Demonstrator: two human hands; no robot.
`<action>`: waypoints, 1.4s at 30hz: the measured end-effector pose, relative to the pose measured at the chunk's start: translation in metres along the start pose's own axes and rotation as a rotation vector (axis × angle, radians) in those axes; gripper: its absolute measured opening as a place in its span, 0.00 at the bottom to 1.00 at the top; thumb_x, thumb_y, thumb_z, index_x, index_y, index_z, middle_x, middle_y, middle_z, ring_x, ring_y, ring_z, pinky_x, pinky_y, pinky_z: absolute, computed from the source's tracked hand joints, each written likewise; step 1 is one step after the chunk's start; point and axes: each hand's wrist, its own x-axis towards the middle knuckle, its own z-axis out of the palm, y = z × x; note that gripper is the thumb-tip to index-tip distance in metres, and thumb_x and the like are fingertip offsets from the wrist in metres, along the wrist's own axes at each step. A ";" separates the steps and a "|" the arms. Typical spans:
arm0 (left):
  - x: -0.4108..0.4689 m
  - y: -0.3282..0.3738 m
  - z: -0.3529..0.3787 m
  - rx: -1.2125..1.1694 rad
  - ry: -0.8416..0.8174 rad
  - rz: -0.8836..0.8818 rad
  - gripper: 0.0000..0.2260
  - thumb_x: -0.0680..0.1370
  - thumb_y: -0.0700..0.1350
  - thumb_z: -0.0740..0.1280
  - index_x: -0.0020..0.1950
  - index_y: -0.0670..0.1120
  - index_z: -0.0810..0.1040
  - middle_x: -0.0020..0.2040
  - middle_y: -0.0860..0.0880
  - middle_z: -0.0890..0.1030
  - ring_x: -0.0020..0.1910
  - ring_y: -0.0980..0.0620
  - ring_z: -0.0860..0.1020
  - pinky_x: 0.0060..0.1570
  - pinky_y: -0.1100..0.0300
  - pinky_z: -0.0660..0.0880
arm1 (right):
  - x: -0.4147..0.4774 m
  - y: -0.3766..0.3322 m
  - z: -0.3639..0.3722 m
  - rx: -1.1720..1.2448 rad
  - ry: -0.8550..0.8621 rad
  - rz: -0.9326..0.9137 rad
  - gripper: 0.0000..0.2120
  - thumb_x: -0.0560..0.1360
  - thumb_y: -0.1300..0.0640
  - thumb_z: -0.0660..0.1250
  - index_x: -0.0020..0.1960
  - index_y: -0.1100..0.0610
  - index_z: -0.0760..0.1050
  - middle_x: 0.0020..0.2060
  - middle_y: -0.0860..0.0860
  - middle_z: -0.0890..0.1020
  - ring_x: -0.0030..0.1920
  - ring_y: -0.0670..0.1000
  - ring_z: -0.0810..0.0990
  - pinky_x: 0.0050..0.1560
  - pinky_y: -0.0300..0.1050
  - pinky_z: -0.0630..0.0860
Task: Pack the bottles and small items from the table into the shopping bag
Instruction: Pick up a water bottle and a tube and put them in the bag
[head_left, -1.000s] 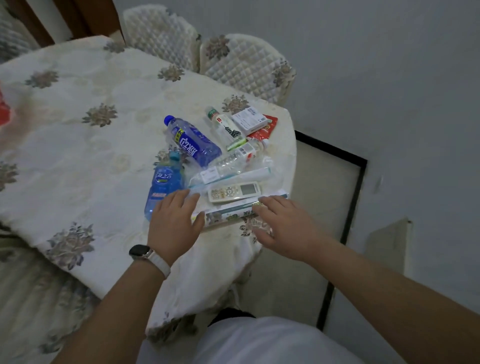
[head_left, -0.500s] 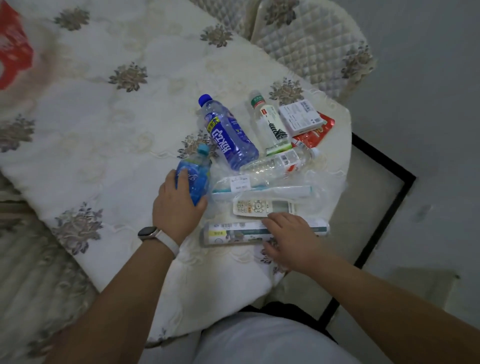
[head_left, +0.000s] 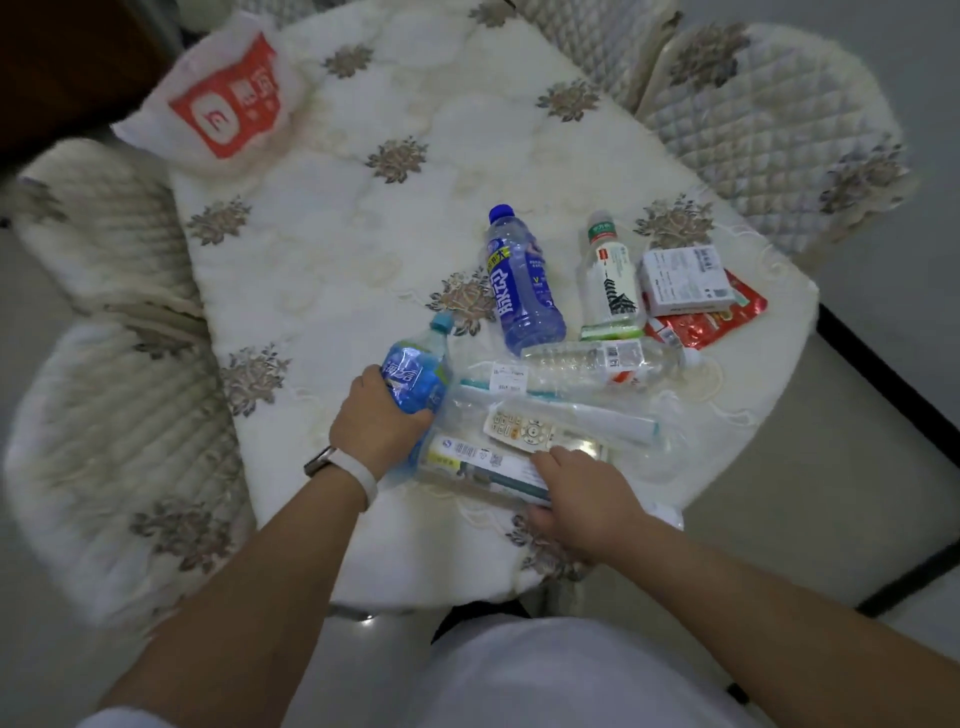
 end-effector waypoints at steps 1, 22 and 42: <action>-0.009 0.001 -0.004 -0.045 0.042 -0.010 0.27 0.66 0.55 0.75 0.59 0.46 0.70 0.57 0.45 0.75 0.54 0.41 0.78 0.51 0.49 0.77 | -0.002 0.002 -0.006 0.012 0.024 -0.009 0.23 0.74 0.41 0.62 0.64 0.52 0.69 0.54 0.50 0.75 0.53 0.53 0.74 0.43 0.47 0.70; -0.152 -0.081 -0.105 -0.579 0.510 -0.145 0.28 0.67 0.43 0.79 0.60 0.54 0.67 0.49 0.62 0.77 0.46 0.64 0.79 0.44 0.62 0.77 | 0.007 -0.096 -0.058 0.189 0.292 -0.170 0.17 0.71 0.40 0.64 0.54 0.48 0.70 0.45 0.47 0.75 0.44 0.52 0.76 0.40 0.48 0.76; -0.318 -0.348 -0.181 -0.810 0.837 -0.338 0.30 0.67 0.48 0.80 0.64 0.51 0.68 0.55 0.55 0.78 0.51 0.56 0.80 0.48 0.58 0.77 | -0.046 -0.393 -0.017 0.123 0.148 -0.450 0.09 0.71 0.44 0.66 0.47 0.47 0.69 0.37 0.46 0.74 0.34 0.46 0.74 0.31 0.44 0.69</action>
